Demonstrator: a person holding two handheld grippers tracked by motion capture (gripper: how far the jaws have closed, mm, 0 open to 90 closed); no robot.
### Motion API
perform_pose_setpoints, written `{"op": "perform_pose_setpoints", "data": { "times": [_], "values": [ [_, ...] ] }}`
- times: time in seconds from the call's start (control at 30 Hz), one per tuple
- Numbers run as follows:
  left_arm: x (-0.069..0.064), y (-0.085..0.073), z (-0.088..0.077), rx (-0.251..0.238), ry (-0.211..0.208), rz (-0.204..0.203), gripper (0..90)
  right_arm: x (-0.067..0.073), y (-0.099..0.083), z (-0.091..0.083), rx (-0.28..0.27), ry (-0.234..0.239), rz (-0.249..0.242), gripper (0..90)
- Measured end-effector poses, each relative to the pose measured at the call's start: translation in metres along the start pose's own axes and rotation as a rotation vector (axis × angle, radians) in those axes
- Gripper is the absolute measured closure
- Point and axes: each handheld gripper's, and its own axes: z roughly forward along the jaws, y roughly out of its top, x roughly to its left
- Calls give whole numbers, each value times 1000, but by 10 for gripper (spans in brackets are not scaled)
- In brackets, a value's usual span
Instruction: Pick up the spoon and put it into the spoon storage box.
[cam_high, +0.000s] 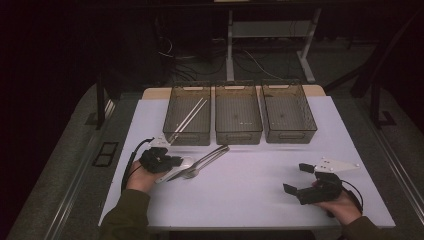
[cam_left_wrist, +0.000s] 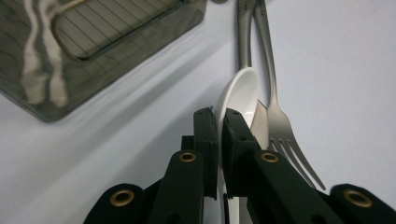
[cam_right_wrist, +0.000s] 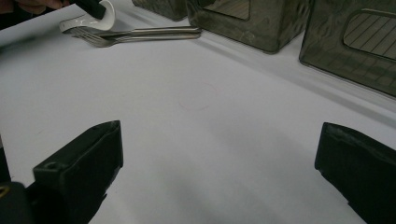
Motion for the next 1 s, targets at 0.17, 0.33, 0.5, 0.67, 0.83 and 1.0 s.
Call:
{"op": "perform_pose_setpoints", "data": {
  "times": [0.17, 0.33, 0.5, 0.67, 0.83, 1.0],
  "values": [
    [-1, 2, -4, -10, 13, 6, 847, 0, 0, 0, -1, 1, 3, 10],
    [-2, 5, -9, -20, 23, 17, 847, -1, 0, 0, -3, -1, 4, 10],
    [-3, 10, -13, -42, 31, 19, 847, -2, -1, 2, 2, 0, 12, 10],
    [-6, 15, -16, -60, 24, 27, 848, -4, -1, 3, -3, -6, 12, 10],
    [-11, 20, -18, -73, 17, 40, 847, -7, 2, 8, 5, -11, 1, 10],
    [-14, 26, -17, -88, -6, 38, 847, -11, 2, 7, 10, -11, -12, 10]
  ]
}}
